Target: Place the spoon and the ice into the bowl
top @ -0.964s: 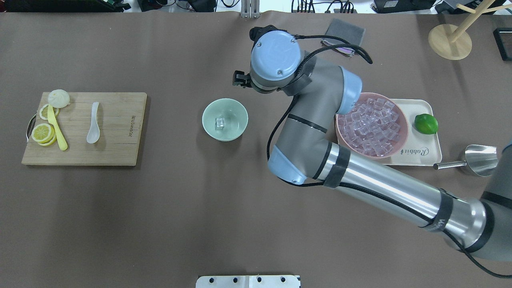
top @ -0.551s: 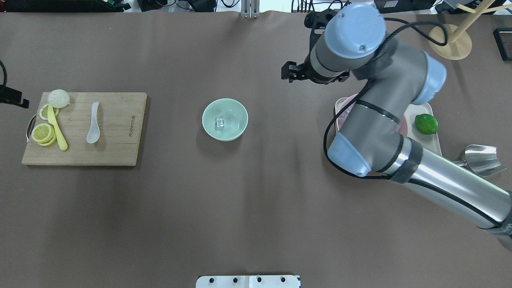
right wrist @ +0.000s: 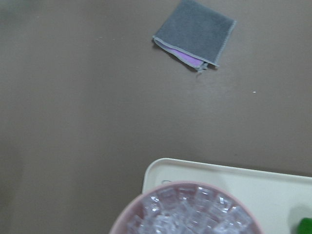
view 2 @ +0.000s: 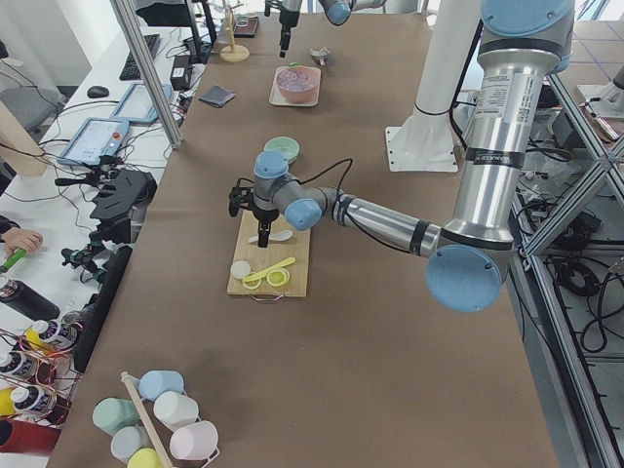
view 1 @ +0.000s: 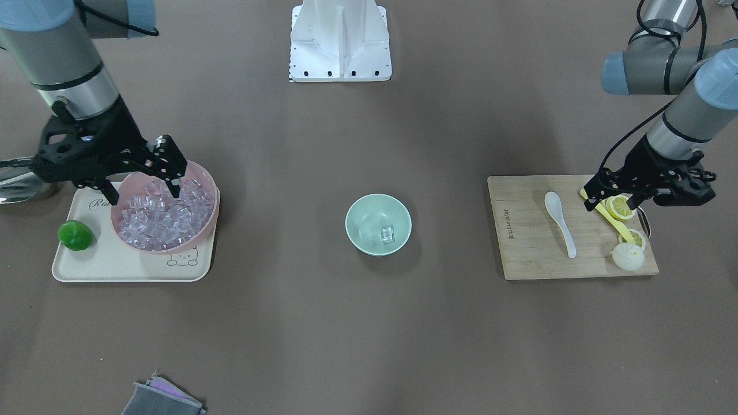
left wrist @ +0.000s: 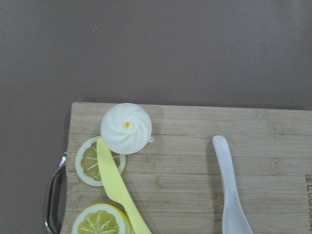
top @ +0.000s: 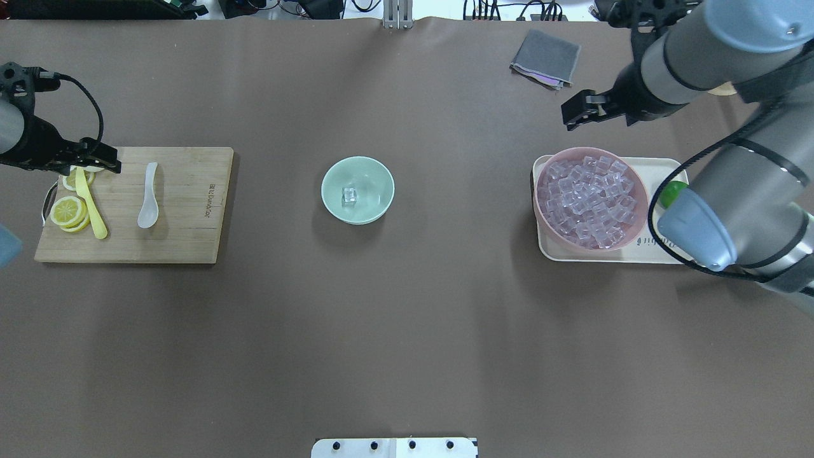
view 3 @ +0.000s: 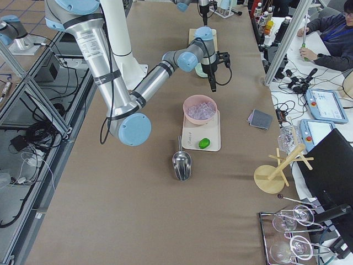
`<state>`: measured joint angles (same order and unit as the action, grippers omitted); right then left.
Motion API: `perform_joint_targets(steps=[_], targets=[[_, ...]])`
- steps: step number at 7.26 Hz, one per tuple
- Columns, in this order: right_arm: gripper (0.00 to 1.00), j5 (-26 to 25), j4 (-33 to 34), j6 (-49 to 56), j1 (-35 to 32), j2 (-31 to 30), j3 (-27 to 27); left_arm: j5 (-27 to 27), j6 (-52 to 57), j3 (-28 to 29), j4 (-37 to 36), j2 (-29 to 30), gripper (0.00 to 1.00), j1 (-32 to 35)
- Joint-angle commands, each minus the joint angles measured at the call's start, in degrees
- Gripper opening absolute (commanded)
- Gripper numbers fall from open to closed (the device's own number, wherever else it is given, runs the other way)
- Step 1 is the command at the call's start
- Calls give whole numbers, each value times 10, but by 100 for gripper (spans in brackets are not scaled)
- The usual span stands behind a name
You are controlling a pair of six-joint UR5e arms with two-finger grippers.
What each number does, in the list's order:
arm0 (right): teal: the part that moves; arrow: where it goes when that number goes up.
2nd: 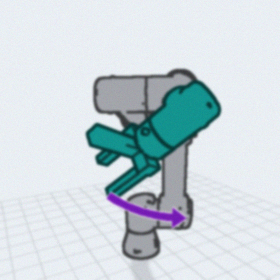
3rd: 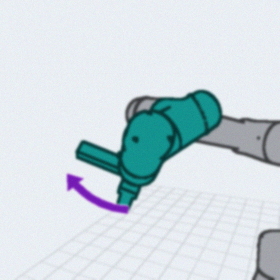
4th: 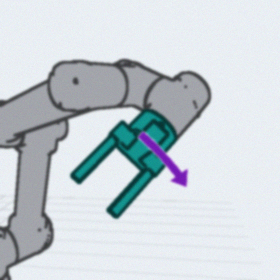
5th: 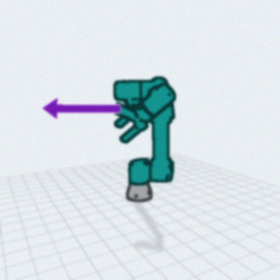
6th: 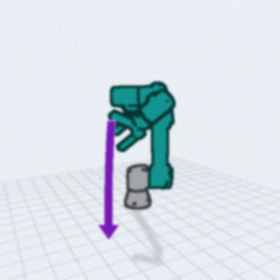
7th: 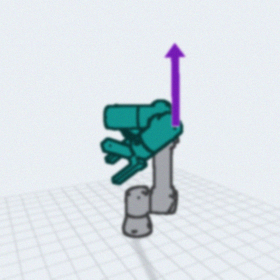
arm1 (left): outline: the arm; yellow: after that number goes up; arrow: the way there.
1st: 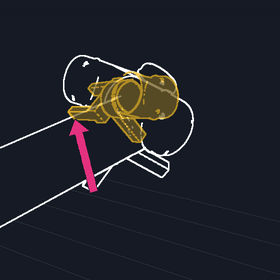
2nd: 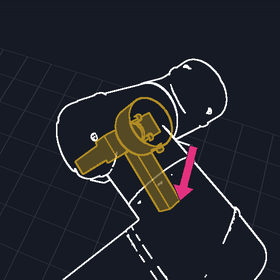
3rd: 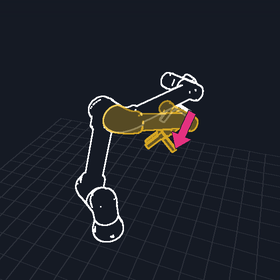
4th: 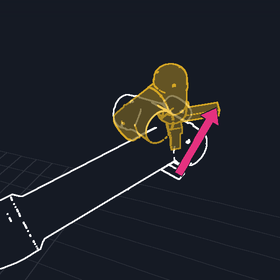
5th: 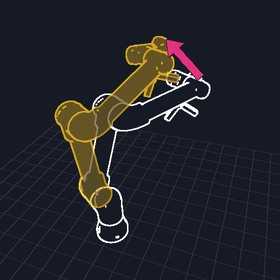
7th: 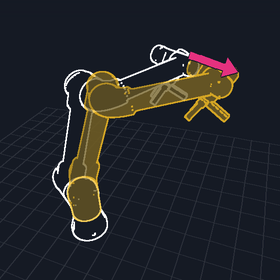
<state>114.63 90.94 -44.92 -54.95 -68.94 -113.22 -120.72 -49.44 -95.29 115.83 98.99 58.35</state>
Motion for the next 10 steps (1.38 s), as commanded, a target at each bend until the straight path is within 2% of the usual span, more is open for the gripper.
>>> perform_joint_targets(steps=[1, 3, 5, 6, 7, 9, 10], targets=[[99, 80, -1, 122, -88, -78, -24, 21, -3, 44, 0, 41, 97, -17], [99, 131, -1, 264, -177, -147, -22, 25, -4, 52, 0, 47, 88, -23], [99, 161, 0, 344, -228, -188, -17, 25, -18, 56, 1, 52, 79, -27], [99, 182, 0, 372, -256, -211, -11, 32, -24, 56, 0, 53, 78, -35], [99, 187, 0, 422, -279, -236, -7, 54, -35, 57, 1, 53, 78, -49], [100, 183, -1, 455, -305, -276, -4, 70, -44, 70, 12, 53, 75, -64], [100, 177, -1, 452, -312, -289, -7, 78, -47, 102, 50, 53, 74, -70]])
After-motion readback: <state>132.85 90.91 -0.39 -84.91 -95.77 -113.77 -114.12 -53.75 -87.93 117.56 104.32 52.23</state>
